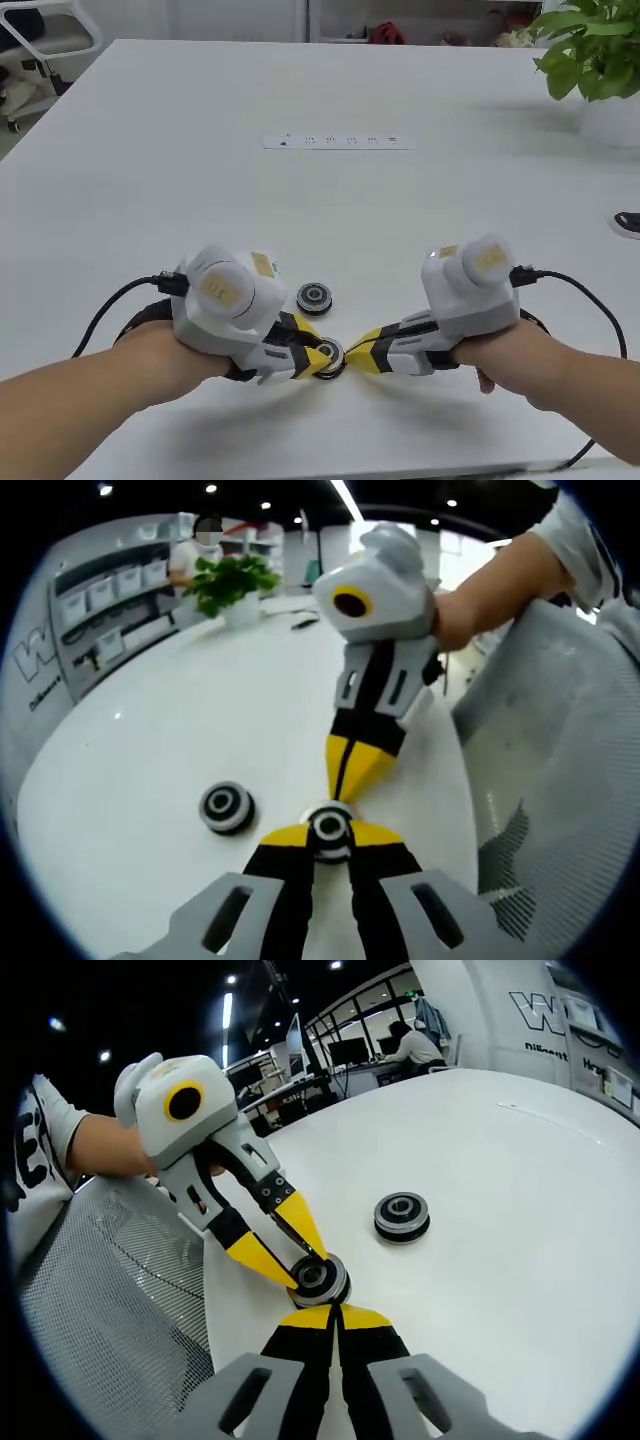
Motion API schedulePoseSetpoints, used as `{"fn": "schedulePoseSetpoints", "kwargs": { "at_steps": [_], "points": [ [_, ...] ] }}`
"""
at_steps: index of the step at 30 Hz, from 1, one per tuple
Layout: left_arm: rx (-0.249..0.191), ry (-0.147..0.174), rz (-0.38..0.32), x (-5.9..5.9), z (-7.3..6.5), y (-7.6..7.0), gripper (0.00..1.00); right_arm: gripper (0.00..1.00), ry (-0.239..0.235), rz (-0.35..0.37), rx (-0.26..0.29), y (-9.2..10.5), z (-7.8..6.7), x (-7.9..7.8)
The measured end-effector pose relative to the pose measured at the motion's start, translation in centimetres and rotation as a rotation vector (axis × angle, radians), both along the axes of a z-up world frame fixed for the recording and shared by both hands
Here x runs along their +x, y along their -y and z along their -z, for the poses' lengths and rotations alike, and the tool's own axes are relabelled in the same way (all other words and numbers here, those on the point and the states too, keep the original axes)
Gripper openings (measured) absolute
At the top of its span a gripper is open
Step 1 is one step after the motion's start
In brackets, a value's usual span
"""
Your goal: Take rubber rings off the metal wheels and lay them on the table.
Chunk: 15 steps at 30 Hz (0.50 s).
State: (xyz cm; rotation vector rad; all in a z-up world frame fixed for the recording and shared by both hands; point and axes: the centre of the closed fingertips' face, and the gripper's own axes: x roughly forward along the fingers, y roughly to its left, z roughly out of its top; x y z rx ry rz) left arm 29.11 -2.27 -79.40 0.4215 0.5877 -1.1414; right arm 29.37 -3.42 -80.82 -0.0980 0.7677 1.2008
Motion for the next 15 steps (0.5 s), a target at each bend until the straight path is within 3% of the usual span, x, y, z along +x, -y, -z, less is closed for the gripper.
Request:
{"fn": "schedulePoseSetpoints", "kwargs": {
  "at_steps": [6,12,15],
  "points": [
    [0.0,0.0,-0.003,0.0,0.01,0.0,0.13,0.0,-0.046,0.039,0.027,0.15,-0.17,0.18],
    [0.001,-0.001,-0.006,0.02,0.01,0.0,0.13,0.0,-0.06,0.07,0.038,0.11,-0.23,0.47],
    [0.002,-0.001,-0.009,0.06,0.02,-0.02,0.13,0.0,-0.093,0.106,0.094,-0.06,-0.87,0.78]
  ]
}}
